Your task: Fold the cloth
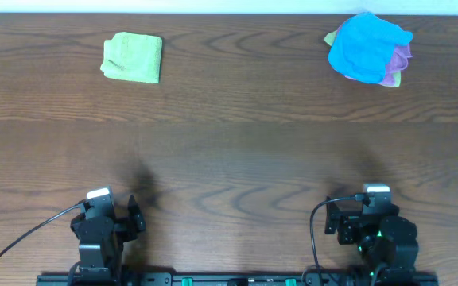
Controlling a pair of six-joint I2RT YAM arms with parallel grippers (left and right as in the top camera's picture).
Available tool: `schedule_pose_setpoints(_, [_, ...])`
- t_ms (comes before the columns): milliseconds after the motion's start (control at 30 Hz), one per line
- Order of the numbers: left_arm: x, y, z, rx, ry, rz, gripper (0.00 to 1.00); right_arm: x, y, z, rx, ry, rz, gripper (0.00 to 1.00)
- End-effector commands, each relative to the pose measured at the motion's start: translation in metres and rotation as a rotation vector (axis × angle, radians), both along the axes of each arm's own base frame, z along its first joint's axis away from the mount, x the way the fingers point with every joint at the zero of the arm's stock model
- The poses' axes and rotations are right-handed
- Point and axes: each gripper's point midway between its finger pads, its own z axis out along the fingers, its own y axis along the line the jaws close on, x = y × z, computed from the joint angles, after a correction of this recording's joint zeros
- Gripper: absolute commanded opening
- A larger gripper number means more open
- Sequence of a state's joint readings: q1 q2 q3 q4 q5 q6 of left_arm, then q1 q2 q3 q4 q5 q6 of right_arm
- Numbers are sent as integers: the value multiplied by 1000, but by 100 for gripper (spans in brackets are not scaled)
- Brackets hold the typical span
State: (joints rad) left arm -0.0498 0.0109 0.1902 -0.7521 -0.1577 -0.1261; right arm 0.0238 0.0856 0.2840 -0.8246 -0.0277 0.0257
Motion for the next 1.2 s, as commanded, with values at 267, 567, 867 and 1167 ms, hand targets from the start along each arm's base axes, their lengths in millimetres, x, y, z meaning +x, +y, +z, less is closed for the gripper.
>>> schedule_pose_setpoints(267, [-2, 1, -9, 12, 25, 0, 95, -1, -8, -28, -34, 26, -23, 99])
schedule_pose_setpoints(567, [-2, 1, -9, 12, 25, 0, 95, 0, -9, -31, -36, 24, -24, 99])
schedule_pose_setpoints(867, [-2, 1, -9, 12, 25, 0, 95, 0, -8, -31, -35, 24, -24, 99])
schedule_pose_setpoints(1167, [-2, 1, -9, 12, 25, 0, 95, 0, -8, -31, -35, 24, -24, 99])
